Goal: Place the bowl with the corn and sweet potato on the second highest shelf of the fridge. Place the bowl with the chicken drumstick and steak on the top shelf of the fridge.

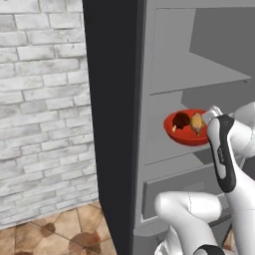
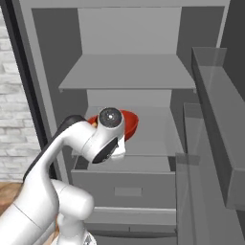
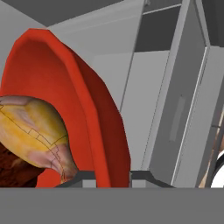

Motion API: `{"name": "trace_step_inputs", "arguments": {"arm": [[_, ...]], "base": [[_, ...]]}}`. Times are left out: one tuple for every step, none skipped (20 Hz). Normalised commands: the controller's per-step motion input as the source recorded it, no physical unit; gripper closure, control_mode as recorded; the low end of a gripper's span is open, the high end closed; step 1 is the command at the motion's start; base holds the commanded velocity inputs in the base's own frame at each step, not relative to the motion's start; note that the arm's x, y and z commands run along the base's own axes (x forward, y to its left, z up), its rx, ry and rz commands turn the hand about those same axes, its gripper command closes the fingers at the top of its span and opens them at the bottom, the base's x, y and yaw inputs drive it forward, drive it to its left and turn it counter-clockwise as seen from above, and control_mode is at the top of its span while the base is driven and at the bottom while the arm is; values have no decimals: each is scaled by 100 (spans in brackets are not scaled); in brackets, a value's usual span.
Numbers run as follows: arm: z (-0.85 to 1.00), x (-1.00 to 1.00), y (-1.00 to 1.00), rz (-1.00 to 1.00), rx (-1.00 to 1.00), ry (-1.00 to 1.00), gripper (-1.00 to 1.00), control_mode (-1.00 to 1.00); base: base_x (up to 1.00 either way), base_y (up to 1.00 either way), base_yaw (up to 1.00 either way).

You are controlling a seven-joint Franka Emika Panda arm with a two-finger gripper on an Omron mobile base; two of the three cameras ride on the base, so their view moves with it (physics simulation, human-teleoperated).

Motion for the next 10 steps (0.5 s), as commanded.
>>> {"name": "trace_step_inputs", "arguments": {"arm": [[0,22,-5,0,0,1,100,-100],[0,20,-1,0,0,1,100,-100],[0,16,0,0,0,0,100,-100],[0,12,0,0,0,0,100,-100],[0,9,0,0,0,0,100,-100],[0,7,0,0,0,0,100,-100],[0,4,0,0,0,0,100,-100],[0,1,0,0,0,0,100,-100],[0,0,0,0,0,0,100,-100],[0,0,0,0,0,0,100,-100]], "base": [[0,0,0],[0,0,0],[0,0,0],[0,0,0],[0,0,0],[0,0,0],[0,0,0],[0,0,0],[0,0,0],[0,0,0]]}}
